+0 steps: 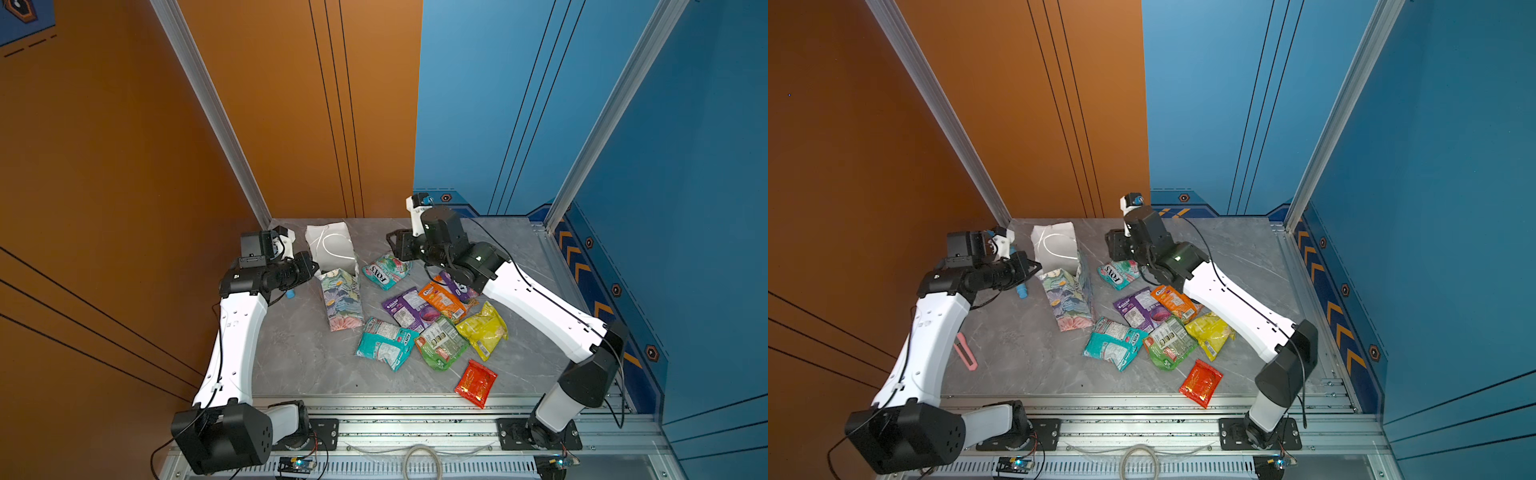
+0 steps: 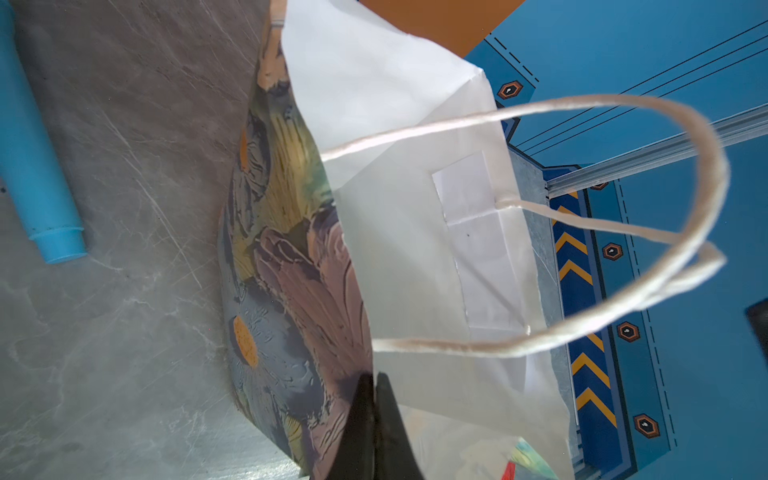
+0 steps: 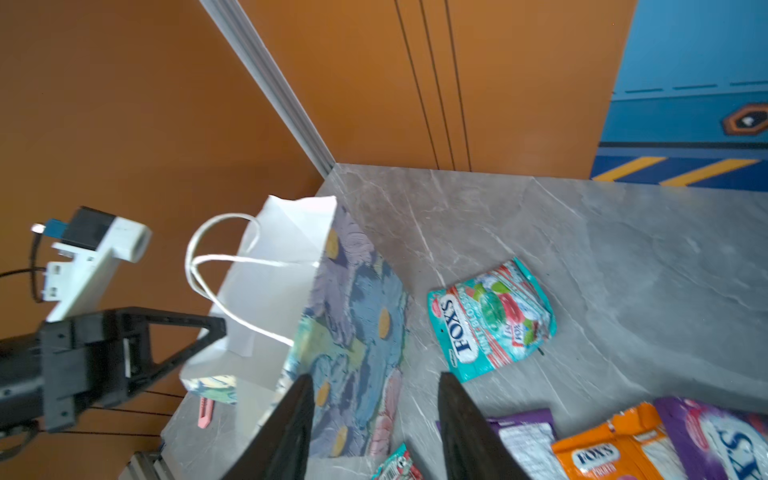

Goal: Place the snacks into the paper bag
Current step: 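Withdraw the right gripper and move it over the teal Mint Blossom bag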

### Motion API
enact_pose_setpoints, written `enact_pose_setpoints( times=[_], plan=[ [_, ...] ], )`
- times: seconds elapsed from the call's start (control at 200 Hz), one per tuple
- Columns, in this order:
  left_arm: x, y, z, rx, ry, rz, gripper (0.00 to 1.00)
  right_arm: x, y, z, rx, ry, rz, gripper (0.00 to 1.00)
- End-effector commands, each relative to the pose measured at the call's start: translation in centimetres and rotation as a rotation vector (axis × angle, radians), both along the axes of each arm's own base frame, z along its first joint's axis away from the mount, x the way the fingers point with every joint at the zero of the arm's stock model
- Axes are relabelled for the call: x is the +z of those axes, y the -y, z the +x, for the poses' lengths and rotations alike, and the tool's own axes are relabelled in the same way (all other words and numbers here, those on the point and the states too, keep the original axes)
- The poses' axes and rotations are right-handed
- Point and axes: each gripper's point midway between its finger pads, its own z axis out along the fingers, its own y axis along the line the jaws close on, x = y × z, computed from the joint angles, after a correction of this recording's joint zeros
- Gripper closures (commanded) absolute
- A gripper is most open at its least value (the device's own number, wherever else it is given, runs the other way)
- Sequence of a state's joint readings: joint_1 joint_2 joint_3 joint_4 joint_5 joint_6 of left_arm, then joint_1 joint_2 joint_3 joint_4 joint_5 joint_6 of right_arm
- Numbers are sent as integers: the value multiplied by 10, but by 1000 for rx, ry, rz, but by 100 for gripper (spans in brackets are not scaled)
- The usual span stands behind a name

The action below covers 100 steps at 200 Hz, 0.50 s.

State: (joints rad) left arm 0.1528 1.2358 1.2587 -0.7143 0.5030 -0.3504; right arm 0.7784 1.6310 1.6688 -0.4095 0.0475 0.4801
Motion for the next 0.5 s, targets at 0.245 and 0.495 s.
enact_pose_setpoints(
  times=[0.245,0.495],
  plan=[
    [6,-1,-7,-38,10,16,100,-139,90,-30,-159,-330,-81,50],
    [-4,-5,-8,-36,-19,37,100,-183,145,-26,-284,-428,-115,51]
  ],
)
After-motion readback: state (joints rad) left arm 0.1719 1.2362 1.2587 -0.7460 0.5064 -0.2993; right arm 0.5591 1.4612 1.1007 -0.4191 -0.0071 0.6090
